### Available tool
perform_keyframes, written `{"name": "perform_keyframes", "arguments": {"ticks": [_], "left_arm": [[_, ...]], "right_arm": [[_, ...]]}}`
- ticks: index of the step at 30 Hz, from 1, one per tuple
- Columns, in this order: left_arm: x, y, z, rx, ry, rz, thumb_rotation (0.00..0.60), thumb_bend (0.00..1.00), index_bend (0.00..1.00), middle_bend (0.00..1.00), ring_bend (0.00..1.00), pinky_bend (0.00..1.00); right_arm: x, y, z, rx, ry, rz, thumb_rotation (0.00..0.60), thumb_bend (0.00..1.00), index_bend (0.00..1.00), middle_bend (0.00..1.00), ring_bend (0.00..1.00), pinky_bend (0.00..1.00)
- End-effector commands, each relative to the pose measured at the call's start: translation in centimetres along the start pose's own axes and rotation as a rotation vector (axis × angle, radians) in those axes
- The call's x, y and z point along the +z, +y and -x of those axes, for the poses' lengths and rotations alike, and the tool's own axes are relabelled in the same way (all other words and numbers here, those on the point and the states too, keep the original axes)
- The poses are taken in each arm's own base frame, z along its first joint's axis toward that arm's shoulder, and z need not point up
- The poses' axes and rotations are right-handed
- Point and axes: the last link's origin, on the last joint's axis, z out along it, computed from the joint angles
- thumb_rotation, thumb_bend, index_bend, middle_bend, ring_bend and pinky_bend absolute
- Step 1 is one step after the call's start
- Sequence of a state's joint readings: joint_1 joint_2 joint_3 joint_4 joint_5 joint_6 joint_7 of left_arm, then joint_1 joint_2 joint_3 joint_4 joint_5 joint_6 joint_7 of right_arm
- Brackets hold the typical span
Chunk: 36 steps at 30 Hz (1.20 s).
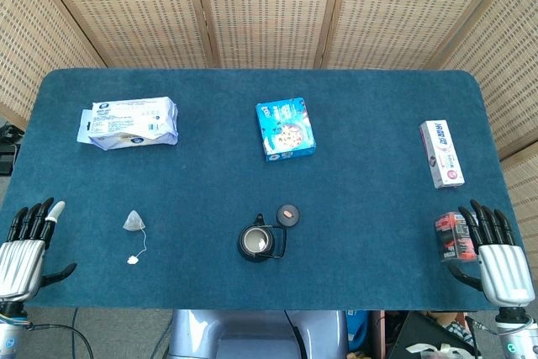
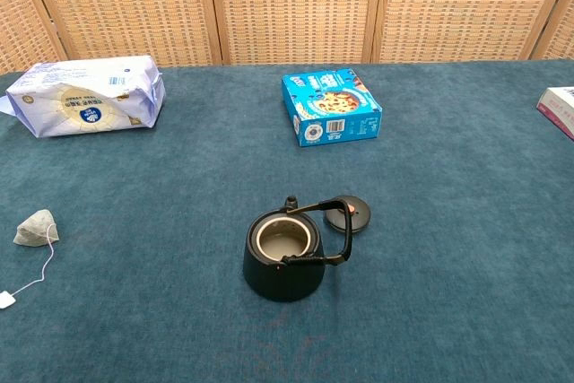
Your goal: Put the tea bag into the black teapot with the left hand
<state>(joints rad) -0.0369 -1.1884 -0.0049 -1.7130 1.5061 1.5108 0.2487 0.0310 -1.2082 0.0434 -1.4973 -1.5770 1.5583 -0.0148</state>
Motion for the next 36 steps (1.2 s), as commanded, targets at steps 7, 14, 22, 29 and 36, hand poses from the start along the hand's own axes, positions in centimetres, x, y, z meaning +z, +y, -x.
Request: {"name": "perform_keyframes", "arguments": {"ticks": [7,14,22,29,36], "left_arm": [[0.1,0.0,0.1,0.000,-0.002,0.002,0.600,0.09,0.00,0.00,0.00,0.00],[0.1,0.0,0.1,-0.003,-0.001,0.006,0.600,0.09,0.02,0.00,0.00,0.00],[0.0,0.1,0.2,-0.002,-0.011,0.010,0.600,0.09,0.16,0.00,0.00,0.00],[-0.3,0.4,0.9,0.007,-0.050,0.027,0.600,0.19,0.34,0.00,0.00,0.00],[-0.5,1.0,2.1,0.011,-0.102,0.052,0.600,0.20,0.41,0.00,0.00,0.00]], "right_arm": [[0.0,0.1,0.0,-0.002,-0.001,0.003,0.600,0.00,0.00,0.00,0.00,0.00],[-0.1,0.0,-0.1,0.001,0.002,0.002,0.600,0.00,0.00,0.00,0.00,0.00],[-0.1,0.1,-0.1,0.001,0.001,0.000,0.600,0.00,0.00,0.00,0.00,0.00],[-0.3,0.1,-0.2,0.003,0.004,0.000,0.600,0.00,0.00,0.00,0.00,0.00],[-0.7,0.2,-0.3,0.005,0.011,0.002,0.600,0.00,0.00,0.00,0.00,0.00]]}}
